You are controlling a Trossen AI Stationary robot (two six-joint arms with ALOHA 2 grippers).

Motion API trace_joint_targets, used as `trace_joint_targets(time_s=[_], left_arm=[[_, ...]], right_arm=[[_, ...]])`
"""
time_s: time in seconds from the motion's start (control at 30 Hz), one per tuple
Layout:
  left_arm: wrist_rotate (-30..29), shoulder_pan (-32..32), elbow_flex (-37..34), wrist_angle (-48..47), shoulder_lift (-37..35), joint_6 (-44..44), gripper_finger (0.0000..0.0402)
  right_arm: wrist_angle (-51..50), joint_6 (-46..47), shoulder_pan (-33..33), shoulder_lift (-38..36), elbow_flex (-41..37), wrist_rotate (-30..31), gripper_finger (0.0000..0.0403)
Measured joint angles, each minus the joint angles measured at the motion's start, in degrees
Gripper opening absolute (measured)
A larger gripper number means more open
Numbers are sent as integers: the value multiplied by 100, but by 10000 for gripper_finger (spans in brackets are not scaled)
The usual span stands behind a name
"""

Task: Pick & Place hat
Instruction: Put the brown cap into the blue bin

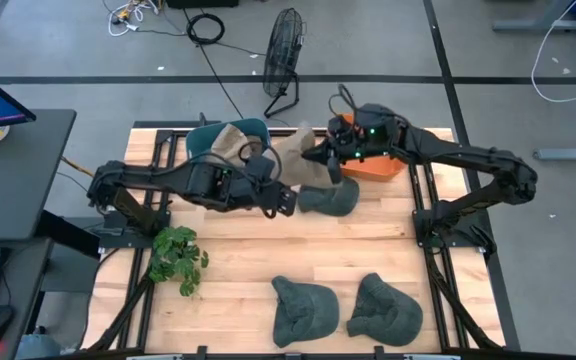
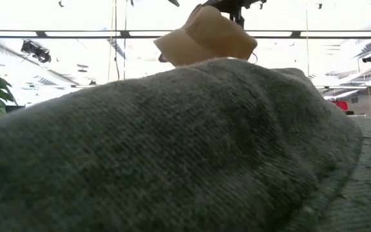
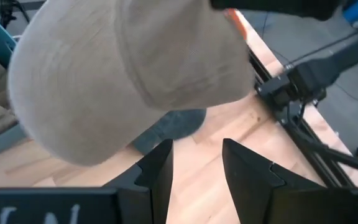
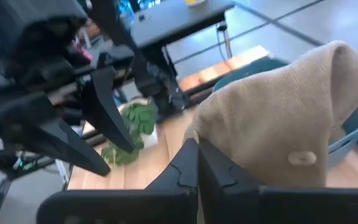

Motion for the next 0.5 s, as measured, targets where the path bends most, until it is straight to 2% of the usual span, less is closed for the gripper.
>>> trace_joint_targets(time_s=[0.2,0.5], left_arm=[[264,315,2,-5,-11,-126,142],[52,601,2,-279,-128,125,142]], right_arm=[[11,-76,-245,0,275,0,0],[-258,-198,-750,-62,402,284,0]])
